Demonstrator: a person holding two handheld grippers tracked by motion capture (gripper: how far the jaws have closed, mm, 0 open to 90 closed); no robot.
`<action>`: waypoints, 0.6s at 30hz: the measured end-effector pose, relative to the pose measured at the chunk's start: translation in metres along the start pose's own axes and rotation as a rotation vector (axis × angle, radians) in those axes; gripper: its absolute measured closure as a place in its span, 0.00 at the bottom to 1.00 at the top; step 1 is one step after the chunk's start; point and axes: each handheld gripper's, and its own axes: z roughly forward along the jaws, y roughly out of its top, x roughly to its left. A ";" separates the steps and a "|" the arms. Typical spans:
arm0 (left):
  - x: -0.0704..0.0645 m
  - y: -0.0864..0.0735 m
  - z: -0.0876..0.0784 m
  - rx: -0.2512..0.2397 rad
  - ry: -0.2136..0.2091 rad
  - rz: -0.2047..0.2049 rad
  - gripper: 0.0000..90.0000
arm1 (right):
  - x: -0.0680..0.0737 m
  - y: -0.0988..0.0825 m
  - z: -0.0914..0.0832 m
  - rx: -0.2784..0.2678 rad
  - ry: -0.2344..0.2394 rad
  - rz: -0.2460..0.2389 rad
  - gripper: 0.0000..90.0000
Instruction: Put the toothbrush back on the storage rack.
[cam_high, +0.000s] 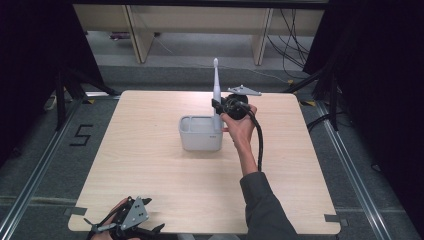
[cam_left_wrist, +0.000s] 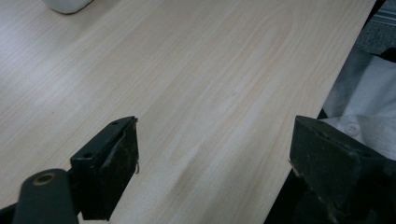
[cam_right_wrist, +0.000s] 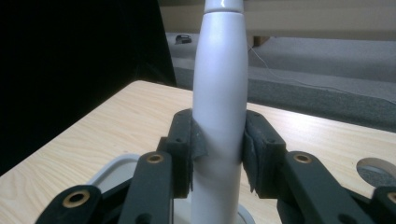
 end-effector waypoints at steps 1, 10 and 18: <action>0.000 0.000 0.000 0.009 0.001 0.007 0.17 | 0.000 -0.001 0.001 0.003 0.007 0.001 0.74; 0.000 -0.001 0.000 0.022 -0.001 0.004 0.17 | -0.004 -0.010 0.003 0.026 -0.015 -0.024 0.74; 0.001 0.000 -0.002 0.033 0.003 0.020 0.17 | -0.005 -0.020 0.005 0.059 -0.021 -0.045 0.74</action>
